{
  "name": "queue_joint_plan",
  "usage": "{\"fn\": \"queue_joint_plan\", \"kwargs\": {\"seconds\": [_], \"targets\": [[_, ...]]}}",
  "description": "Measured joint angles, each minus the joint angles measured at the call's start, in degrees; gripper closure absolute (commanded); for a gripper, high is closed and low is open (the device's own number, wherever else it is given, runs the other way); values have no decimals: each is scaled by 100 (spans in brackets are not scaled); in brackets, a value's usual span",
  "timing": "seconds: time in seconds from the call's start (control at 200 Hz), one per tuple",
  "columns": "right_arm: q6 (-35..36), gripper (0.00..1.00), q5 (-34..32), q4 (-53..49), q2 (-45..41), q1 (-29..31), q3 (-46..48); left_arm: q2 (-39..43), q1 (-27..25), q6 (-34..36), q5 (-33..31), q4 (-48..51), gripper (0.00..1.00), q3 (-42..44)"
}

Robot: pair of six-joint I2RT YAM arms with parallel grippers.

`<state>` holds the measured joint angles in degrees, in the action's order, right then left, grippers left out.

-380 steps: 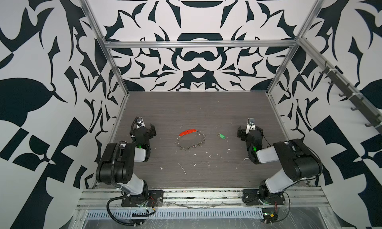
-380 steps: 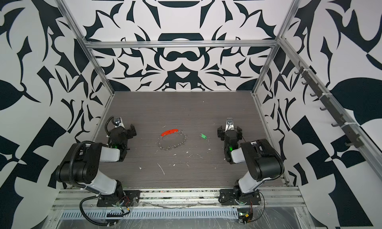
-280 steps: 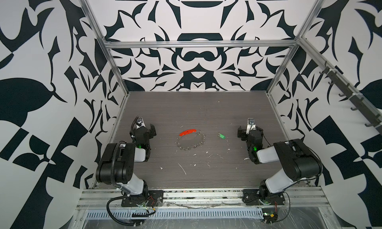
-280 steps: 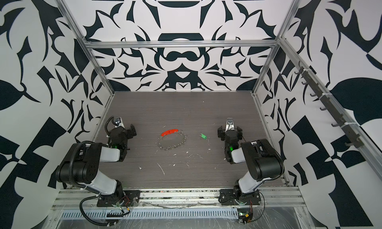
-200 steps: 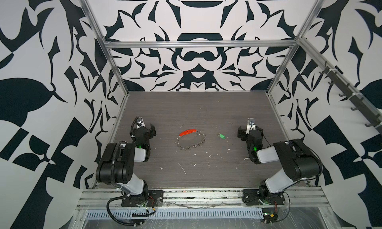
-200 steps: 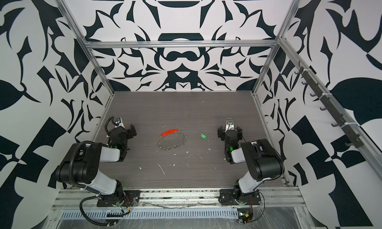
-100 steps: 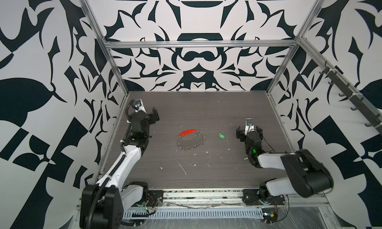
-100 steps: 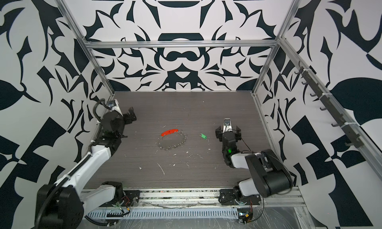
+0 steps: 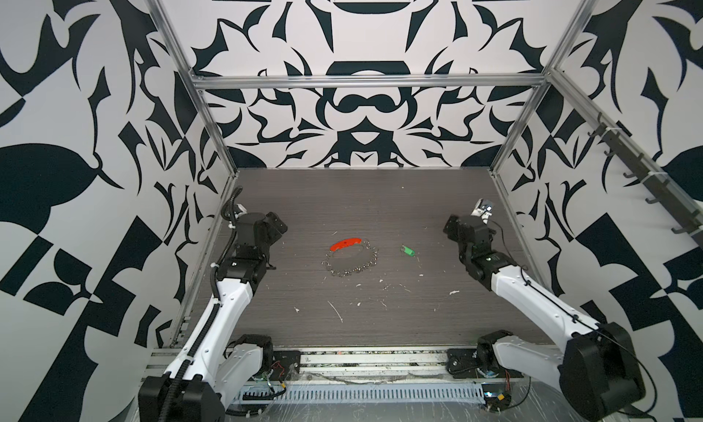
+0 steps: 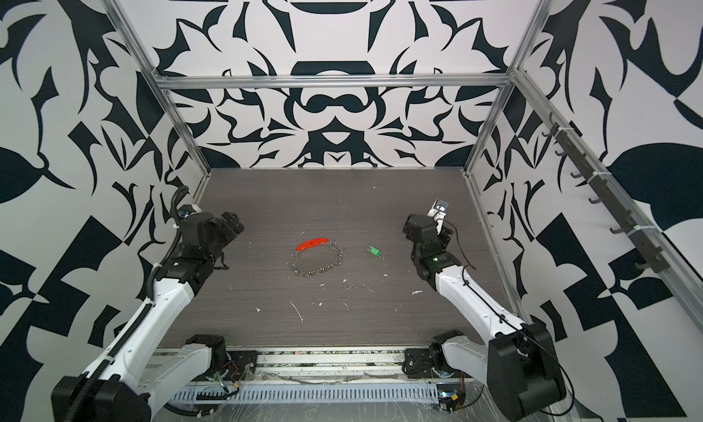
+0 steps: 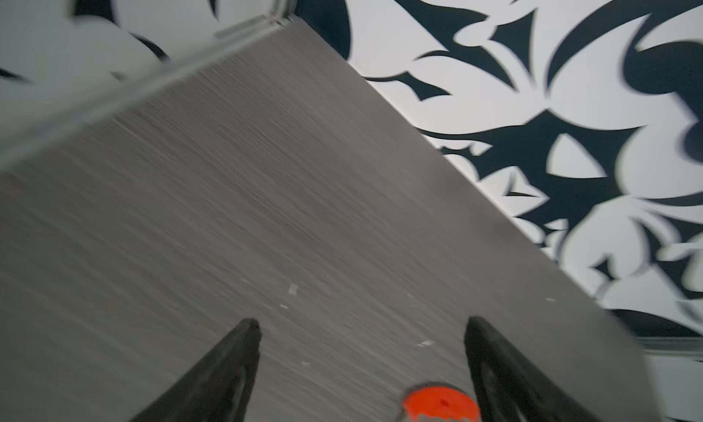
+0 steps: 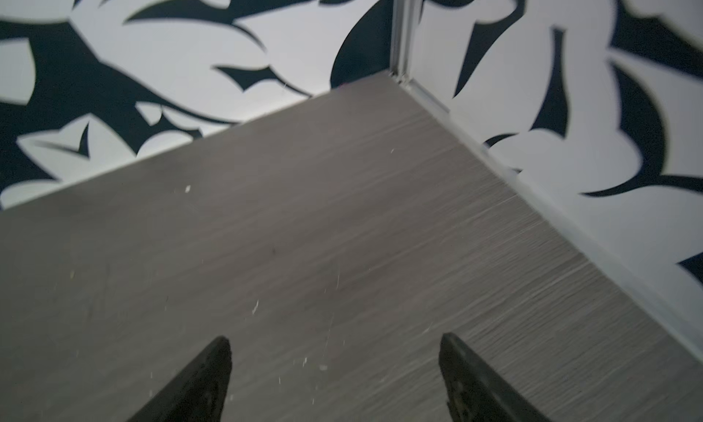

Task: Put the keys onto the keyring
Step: 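Reach left gripper to the keyring rim while right gripper moves over green-tag key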

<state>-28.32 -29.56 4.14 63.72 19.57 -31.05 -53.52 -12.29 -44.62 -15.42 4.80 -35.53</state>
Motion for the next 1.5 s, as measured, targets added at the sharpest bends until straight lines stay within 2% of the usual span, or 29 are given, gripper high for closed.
{"fn": "queue_joint_plan", "kwargs": {"seconds": [0.085, 0.21, 0.285, 0.38, 0.46, 0.575, 1.135, 1.5], "targets": [[-46, 13, 247, 94, 66, 352, 446, -188, -844, -378, 74, -411, 27, 343], [-74, 21, 487, 713, 409, 581, 765, -1355, -2122, -743, 96, -855, 38, 173], [-131, 24, 586, 1180, 638, 581, 905, -2260, -2612, -863, 184, -981, 45, -264], [-177, 27, 671, 1408, 800, 581, 918, -3265, -2933, -883, 361, -1012, 55, -1025], [-197, 29, 691, 1515, 807, 581, 918, -3851, -3027, -909, 503, -1058, 57, -1582], [-289, 30, 695, 1565, 741, 581, 918, -4218, -3064, -957, 621, -1189, 59, -1906], [-481, 30, 793, 1657, 498, 581, 918, -5040, -3080, -1521, 946, -1268, 65, -1980], [-490, 31, 791, 1670, 498, 581, 918, -5311, -3082, -1611, 1078, -1272, 68, -2122]]}}
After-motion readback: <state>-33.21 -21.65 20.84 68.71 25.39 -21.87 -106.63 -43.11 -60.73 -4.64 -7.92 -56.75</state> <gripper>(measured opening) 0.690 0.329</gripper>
